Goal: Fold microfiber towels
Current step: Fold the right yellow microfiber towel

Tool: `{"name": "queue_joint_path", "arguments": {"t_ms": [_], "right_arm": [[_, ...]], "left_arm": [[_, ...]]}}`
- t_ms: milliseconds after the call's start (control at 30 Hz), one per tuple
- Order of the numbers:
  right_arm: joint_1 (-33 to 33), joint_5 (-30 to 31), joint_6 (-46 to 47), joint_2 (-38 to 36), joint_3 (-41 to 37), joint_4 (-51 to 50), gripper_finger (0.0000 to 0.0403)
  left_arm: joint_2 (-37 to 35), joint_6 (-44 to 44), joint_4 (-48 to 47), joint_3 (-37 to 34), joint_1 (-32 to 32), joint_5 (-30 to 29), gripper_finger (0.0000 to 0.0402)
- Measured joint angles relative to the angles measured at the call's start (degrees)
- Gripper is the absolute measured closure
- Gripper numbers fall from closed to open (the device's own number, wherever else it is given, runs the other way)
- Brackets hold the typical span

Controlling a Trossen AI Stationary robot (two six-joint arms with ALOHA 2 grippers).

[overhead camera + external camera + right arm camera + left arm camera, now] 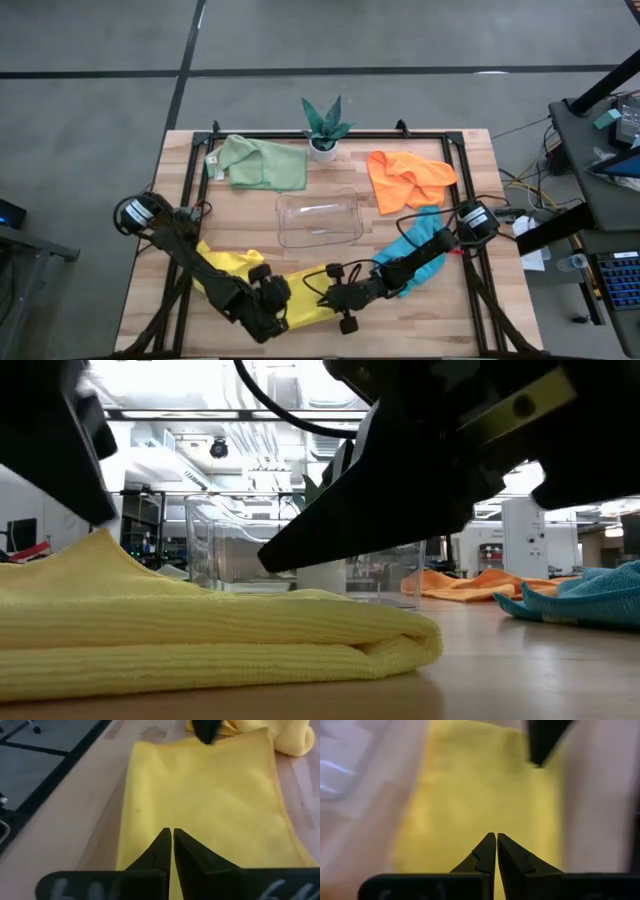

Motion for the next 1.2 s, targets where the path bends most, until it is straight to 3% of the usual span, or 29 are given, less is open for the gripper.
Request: {"name": "queue_joint_path", "arguments": {"t_ms": [167, 500, 1000, 1200], "right_arm": [[-1.4, 5.3, -1.3, 0.0, -0.2, -1.7, 0.039], [-4.0, 5.4, 0.4, 0.2, -1.8, -4.7, 0.039], [-3.9, 8.1, 3.0, -0.8, -1.8, -13.0, 0.039], [-2.9, 7.9, 3.0, -3.5, -2.0, -15.6, 0.039]], "left_arm": [[0.1, -1.7, -3.9, -2.0, 1.3, -1.3, 0.0398], [0.1, -7.6, -4.1, -8.5, 1.2, 3.6, 0.0398], [-4.7, -5.8, -4.4, -6.3, 0.9, 3.9, 0.0398], [-6.3, -7.9, -2.6, -5.9, -1.4, 7.8, 0.0398]]}}
